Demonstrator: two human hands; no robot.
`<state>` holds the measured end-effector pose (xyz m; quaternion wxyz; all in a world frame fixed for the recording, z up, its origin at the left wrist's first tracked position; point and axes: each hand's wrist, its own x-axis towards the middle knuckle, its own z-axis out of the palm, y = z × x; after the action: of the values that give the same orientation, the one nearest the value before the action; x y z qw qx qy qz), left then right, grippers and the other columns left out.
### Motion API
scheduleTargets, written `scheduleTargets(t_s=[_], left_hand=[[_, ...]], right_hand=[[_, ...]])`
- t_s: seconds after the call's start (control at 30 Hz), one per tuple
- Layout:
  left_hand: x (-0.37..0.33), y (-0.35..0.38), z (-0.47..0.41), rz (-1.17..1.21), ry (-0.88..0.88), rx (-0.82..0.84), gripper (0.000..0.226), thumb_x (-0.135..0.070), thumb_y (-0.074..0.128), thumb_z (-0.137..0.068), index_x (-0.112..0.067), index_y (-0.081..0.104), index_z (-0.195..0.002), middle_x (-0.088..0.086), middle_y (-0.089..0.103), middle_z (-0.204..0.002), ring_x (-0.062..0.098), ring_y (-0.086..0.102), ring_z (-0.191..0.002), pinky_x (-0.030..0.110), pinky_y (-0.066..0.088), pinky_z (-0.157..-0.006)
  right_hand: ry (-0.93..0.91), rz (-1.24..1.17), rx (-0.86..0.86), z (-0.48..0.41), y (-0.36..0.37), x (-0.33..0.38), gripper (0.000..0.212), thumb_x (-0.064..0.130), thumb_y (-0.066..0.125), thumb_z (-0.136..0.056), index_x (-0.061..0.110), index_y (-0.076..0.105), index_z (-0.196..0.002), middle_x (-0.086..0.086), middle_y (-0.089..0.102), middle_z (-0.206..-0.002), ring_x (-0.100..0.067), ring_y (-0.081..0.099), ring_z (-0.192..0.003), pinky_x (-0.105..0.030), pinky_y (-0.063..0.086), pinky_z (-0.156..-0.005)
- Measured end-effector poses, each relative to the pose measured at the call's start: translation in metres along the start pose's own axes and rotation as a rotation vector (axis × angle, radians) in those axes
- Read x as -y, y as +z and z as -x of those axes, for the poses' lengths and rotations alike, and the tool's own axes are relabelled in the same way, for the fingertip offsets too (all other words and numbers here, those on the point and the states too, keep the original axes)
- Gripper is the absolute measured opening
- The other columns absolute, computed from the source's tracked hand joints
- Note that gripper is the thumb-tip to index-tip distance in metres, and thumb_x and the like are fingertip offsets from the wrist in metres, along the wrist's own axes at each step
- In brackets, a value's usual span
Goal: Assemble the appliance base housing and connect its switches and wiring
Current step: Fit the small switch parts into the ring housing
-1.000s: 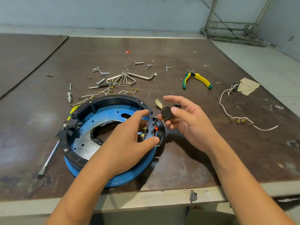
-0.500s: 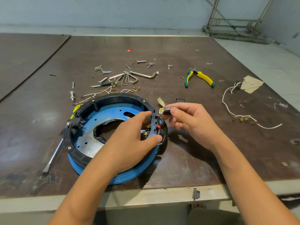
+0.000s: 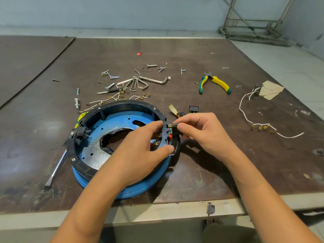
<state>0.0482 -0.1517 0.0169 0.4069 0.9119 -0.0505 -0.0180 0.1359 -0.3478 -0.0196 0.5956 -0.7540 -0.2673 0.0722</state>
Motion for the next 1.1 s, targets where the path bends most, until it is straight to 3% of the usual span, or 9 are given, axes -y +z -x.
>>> scheduleTargets(t_s=[0.17,0.3,0.5,0.67,0.73,0.87,1.0,1.1], left_hand=[[0.003,0.001,-0.001,-0.003,-0.007,-0.003,0.066,-0.037,0.068,-0.089,-0.031,0.041,-0.148,-0.015,0.052,-0.143,0.003,0.048,-0.13,0.041,0.043,-0.111],[0.006,0.0,-0.001,0.005,-0.009,-0.01,0.069,-0.04,0.069,-0.087,-0.032,0.04,-0.149,-0.016,0.05,-0.145,0.002,0.046,-0.132,0.038,0.041,-0.112],[0.011,-0.002,0.0,0.086,-0.032,-0.011,0.068,-0.042,0.07,-0.085,-0.036,0.043,-0.147,-0.017,0.051,-0.142,0.0,0.048,-0.129,0.035,0.045,-0.108],[0.011,0.0,0.001,0.052,-0.013,-0.033,0.071,-0.052,0.063,-0.08,-0.038,0.042,-0.146,-0.019,0.046,-0.142,-0.002,0.045,-0.128,0.024,0.046,-0.103],[0.011,0.001,0.001,0.046,-0.009,-0.038,0.069,-0.05,0.064,-0.081,-0.037,0.043,-0.146,-0.019,0.046,-0.141,-0.003,0.044,-0.128,0.02,0.046,-0.101],[0.011,0.001,0.001,0.062,-0.016,-0.051,0.067,-0.044,0.068,-0.084,-0.036,0.044,-0.145,-0.018,0.048,-0.14,-0.001,0.046,-0.127,0.027,0.047,-0.103],[0.01,0.0,0.001,0.048,-0.014,-0.032,0.067,-0.046,0.066,-0.085,-0.038,0.042,-0.146,-0.02,0.046,-0.141,-0.003,0.046,-0.125,0.016,0.044,-0.097],[0.009,0.0,0.001,0.039,-0.007,-0.038,0.065,-0.044,0.066,-0.086,-0.036,0.041,-0.146,-0.019,0.047,-0.141,-0.004,0.045,-0.125,0.018,0.044,-0.099]], right_hand=[[-0.005,0.011,0.021,0.0,-0.002,-0.001,0.016,0.009,0.067,-0.093,0.019,0.076,-0.103,-0.001,0.077,-0.093,-0.019,0.072,-0.084,-0.022,0.056,-0.072],[-0.014,-0.048,0.032,0.001,0.001,0.002,0.018,0.006,0.068,-0.093,0.019,0.075,-0.102,0.001,0.077,-0.091,-0.011,0.072,-0.08,-0.019,0.054,-0.07],[-0.04,-0.071,0.0,-0.001,0.008,0.002,0.021,0.002,0.067,-0.092,0.018,0.074,-0.104,-0.004,0.077,-0.098,-0.02,0.074,-0.092,-0.033,0.061,-0.081],[0.011,-0.093,-0.015,-0.002,0.009,0.001,0.019,0.001,0.068,-0.09,0.011,0.073,-0.105,-0.003,0.078,-0.096,-0.016,0.075,-0.091,-0.021,0.056,-0.079],[0.026,-0.124,-0.013,-0.002,0.009,0.0,0.019,0.0,0.068,-0.09,0.013,0.073,-0.103,-0.005,0.078,-0.096,-0.018,0.075,-0.092,-0.024,0.057,-0.081],[0.02,-0.145,-0.034,-0.001,0.011,0.001,0.018,-0.002,0.069,-0.088,0.011,0.073,-0.1,-0.008,0.077,-0.094,-0.02,0.075,-0.089,-0.025,0.057,-0.08],[0.024,-0.156,-0.052,-0.001,0.015,0.002,0.02,-0.002,0.071,-0.086,0.003,0.071,-0.105,-0.013,0.075,-0.097,-0.024,0.074,-0.091,-0.029,0.059,-0.081],[0.049,-0.129,-0.116,-0.002,0.02,0.002,0.022,0.001,0.075,-0.084,-0.001,0.069,-0.104,-0.016,0.073,-0.096,-0.027,0.072,-0.089,-0.031,0.059,-0.08]])
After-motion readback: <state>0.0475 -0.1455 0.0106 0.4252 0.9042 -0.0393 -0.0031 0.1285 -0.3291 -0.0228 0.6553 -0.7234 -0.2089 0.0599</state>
